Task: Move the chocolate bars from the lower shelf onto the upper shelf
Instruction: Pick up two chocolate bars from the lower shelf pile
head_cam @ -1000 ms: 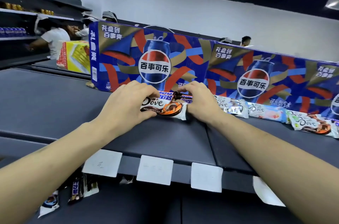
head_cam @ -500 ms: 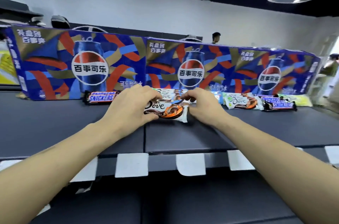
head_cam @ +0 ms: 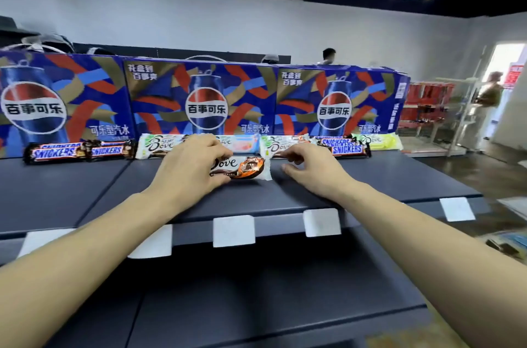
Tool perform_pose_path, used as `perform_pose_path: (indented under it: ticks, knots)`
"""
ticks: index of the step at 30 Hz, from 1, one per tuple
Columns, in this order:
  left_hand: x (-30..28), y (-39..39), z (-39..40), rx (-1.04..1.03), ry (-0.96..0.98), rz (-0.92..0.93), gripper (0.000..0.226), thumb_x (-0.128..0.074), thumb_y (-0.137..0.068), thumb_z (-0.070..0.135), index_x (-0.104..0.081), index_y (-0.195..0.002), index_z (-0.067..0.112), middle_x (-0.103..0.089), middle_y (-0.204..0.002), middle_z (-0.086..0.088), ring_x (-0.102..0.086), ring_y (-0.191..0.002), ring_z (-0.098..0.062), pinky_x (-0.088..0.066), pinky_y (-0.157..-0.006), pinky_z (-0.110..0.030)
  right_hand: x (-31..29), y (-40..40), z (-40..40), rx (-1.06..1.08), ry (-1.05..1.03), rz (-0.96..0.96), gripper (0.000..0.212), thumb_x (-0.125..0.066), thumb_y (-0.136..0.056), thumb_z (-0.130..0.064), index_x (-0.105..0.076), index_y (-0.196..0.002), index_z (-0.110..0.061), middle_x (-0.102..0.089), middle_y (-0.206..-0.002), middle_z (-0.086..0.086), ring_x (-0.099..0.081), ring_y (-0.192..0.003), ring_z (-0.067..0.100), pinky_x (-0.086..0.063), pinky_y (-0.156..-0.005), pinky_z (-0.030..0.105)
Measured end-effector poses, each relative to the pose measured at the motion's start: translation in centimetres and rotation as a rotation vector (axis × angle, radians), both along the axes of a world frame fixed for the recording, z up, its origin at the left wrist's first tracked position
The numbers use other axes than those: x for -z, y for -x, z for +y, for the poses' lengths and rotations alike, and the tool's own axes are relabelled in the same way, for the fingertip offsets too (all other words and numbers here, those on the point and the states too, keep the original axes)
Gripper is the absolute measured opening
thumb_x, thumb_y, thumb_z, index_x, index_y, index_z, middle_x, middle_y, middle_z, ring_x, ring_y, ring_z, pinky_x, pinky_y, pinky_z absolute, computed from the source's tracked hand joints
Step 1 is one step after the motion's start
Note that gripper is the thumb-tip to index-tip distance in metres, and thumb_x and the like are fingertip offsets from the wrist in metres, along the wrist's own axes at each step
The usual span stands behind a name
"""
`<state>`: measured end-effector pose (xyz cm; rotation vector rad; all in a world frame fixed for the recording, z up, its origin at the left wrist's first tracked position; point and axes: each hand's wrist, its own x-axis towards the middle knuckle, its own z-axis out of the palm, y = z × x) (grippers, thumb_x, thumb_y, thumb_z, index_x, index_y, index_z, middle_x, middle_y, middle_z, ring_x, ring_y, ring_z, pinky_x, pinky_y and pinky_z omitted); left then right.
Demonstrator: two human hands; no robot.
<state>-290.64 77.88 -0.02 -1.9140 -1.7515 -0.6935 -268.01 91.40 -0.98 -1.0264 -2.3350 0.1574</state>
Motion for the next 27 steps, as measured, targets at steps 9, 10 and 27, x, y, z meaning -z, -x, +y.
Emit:
perform_pose_path:
  ticks: [9,10,27]
  knots:
    - [-0.1,-6.9,2.2,-0.075,0.016,0.003,0.039,-0.078,-0.075,0.034,-0.068,-0.110,0.023,-0.061,-0.106,0.005,-0.054,-0.101,-0.022,-0.042,-0.077,-0.034,0.1,-7.8,2.0,-0.018,0.037,-0.009,0.033,-0.061,-0.091,-0.040,-0.064,-0.119,-0.023,-0.065,-0.116,-0.004,-0.059,-0.107,0.014,-0.048,-0.092,0.033]
    - [-0.2,-7.6,2.5,-0.078,0.020,0.004,0.038,-0.077,-0.075,0.035,-0.068,-0.111,0.024,-0.061,-0.106,0.005,-0.053,-0.102,-0.021,-0.042,-0.077,-0.034,0.1,-8.5,2.2,-0.013,0.043,-0.005,0.033,-0.061,-0.091,-0.040,-0.064,-0.119,-0.022,-0.064,-0.117,-0.004,-0.058,-0.108,0.014,-0.047,-0.091,0.032]
    - [0.1,-8.9,10.9,-0.151,0.188,-0.010,0.041,-0.067,-0.077,0.039,-0.063,-0.115,0.025,-0.057,-0.107,0.005,-0.053,-0.104,-0.019,-0.042,-0.077,-0.032,-0.5,-9.2,8.2,0.001,0.009,0.066,0.023,-0.060,-0.092,-0.033,-0.070,-0.110,-0.023,-0.067,-0.109,-0.007,-0.059,-0.101,0.011,-0.045,-0.087,0.027]
